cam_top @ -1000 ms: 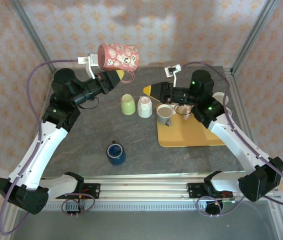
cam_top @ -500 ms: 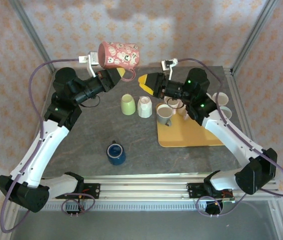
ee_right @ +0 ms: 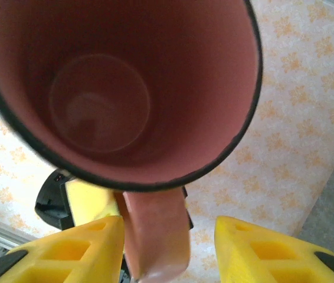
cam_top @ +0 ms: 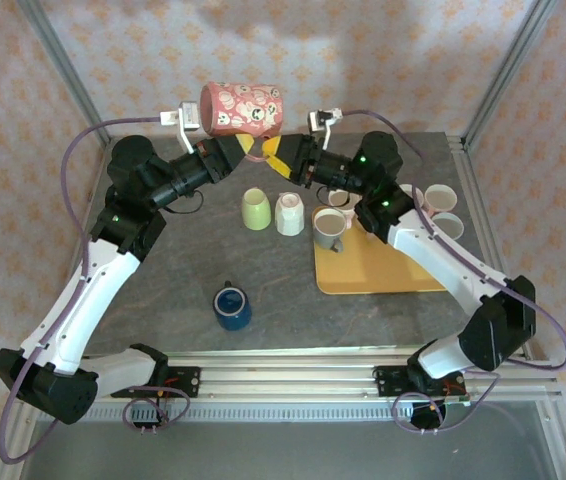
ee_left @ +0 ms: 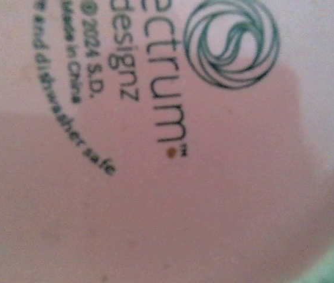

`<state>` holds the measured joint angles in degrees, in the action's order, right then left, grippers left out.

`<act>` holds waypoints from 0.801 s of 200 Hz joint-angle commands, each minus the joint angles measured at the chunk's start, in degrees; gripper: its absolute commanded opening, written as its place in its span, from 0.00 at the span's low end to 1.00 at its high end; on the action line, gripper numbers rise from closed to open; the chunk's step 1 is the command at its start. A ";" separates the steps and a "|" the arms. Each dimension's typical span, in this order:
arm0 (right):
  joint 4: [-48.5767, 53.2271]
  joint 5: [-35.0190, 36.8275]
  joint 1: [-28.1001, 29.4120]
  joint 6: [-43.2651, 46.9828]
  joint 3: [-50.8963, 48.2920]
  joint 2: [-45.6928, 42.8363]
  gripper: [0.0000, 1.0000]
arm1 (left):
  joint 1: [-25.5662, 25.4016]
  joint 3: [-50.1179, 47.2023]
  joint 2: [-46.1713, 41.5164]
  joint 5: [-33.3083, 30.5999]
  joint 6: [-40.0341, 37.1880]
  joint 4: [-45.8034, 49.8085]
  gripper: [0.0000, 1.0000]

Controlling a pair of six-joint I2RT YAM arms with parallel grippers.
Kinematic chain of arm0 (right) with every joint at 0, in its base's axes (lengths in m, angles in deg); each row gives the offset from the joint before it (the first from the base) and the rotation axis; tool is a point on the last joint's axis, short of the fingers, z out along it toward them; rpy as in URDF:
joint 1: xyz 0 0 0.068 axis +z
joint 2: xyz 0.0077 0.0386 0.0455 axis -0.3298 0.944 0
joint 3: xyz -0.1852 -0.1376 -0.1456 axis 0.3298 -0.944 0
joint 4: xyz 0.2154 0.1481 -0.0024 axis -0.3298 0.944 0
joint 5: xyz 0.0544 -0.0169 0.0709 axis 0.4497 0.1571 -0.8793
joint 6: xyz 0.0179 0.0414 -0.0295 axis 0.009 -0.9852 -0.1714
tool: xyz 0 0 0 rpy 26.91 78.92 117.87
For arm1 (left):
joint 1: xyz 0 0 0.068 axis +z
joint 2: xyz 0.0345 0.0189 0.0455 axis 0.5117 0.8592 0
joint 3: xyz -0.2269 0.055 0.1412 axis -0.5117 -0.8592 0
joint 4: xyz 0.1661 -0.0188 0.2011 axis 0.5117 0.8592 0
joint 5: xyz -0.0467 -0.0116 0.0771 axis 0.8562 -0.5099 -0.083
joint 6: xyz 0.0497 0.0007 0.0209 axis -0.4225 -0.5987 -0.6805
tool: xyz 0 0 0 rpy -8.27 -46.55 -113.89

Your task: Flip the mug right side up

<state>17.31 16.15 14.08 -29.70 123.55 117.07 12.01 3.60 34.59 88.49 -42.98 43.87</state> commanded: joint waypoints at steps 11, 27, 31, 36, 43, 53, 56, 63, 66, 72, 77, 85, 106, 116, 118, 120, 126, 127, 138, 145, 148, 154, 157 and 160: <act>-6.61 2.32 0.44 -2.46 2.29 0.69 0.43 | -0.39 1.18 -1.35 0.24 0.79 -10.89 0.00; -7.88 3.39 0.68 -3.16 2.28 1.27 0.40 | -0.48 0.84 -1.35 0.10 1.15 -11.33 0.00; -8.31 3.55 0.68 -3.39 2.32 1.43 0.40 | -0.48 0.83 -1.35 0.09 1.22 -11.34 0.00; -8.90 3.66 0.76 -3.73 2.36 1.57 0.40 | -0.48 0.75 -1.26 0.01 1.26 -11.36 0.00; -9.84 3.79 0.84 -4.18 2.37 1.95 0.40 | -0.57 0.69 -1.22 0.01 1.25 -11.37 0.00; -11.01 3.82 1.00 -4.83 2.53 2.41 0.39 | -0.58 0.56 -1.17 0.01 1.24 -11.34 0.00; -11.30 3.80 1.06 -4.96 2.65 2.51 0.39 | -0.57 0.52 -1.11 0.03 1.20 -11.35 0.00; -11.65 3.73 1.25 -5.18 2.77 2.81 0.38 | -0.66 0.40 -1.00 0.02 1.26 -11.42 0.00; -11.77 3.71 1.22 -5.21 2.82 2.85 0.37 | -0.66 0.39 -1.00 0.01 1.26 -11.43 0.00; -12.03 3.77 1.28 -5.30 2.93 2.98 0.37 | -0.70 0.23 -0.93 0.02 1.26 -11.43 0.00; -12.22 3.80 1.35 -5.38 2.90 3.10 0.36 | -0.67 0.13 -0.91 0.01 1.26 -11.43 0.00; -12.68 3.88 1.40 -5.54 3.06 3.25 0.35 | -0.75 -0.09 -0.82 -0.03 1.22 -11.51 0.00; -13.58 3.54 1.52 -5.82 3.74 3.65 0.33 | -0.76 -0.91 -0.70 -0.05 1.34 -11.85 0.00; -13.81 3.45 1.47 -5.83 3.87 3.70 0.32 | -0.75 -1.27 -0.65 -0.15 1.17 -11.95 0.00; -13.91 3.45 1.46 -5.74 3.93 3.73 0.31 | -0.75 -1.35 -0.60 -0.20 1.13 -11.89 0.00; -13.87 3.49 1.46 -5.74 3.90 3.63 0.31 | -0.75 -1.43 -0.57 -0.22 1.05 -11.92 0.00; -13.93 3.53 1.46 -5.51 3.87 3.55 0.29 | -0.75 -1.62 -0.56 -0.23 0.88 -11.86 0.00; -13.89 3.53 1.46 -5.45 3.91 3.57 0.29 | -0.75 -1.67 -0.56 -0.20 0.81 -11.87 0.00; -13.81 3.69 1.47 -5.01 3.86 3.31 0.26 | -0.75 -1.97 -0.53 -0.32 0.45 -11.50 0.00; -13.66 3.90 1.47 -4.55 3.75 3.07 0.24 | -0.75 -2.19 -0.47 -0.32 0.01 -11.11 0.00; -13.52 4.01 1.46 -4.29 3.73 2.92 0.23 | -0.77 -2.27 -0.47 -0.34 -0.16 -10.96 0.00; -13.19 4.19 1.47 -3.61 3.68 2.53 0.21 | -0.75 -2.50 -0.47 -0.38 -0.44 -10.74 0.00; -12.85 4.27 1.46 -3.29 3.55 2.41 0.20 | -0.75 -2.60 -0.54 -0.42 -0.61 -10.67 0.00; -12.31 4.39 1.46 -2.65 3.54 2.16 0.19 | -0.79 -2.68 -0.55 -0.41 -0.75 -10.52 0.00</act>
<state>7.96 18.56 15.44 -34.29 124.81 120.90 11.90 1.31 34.59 87.81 -40.56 39.43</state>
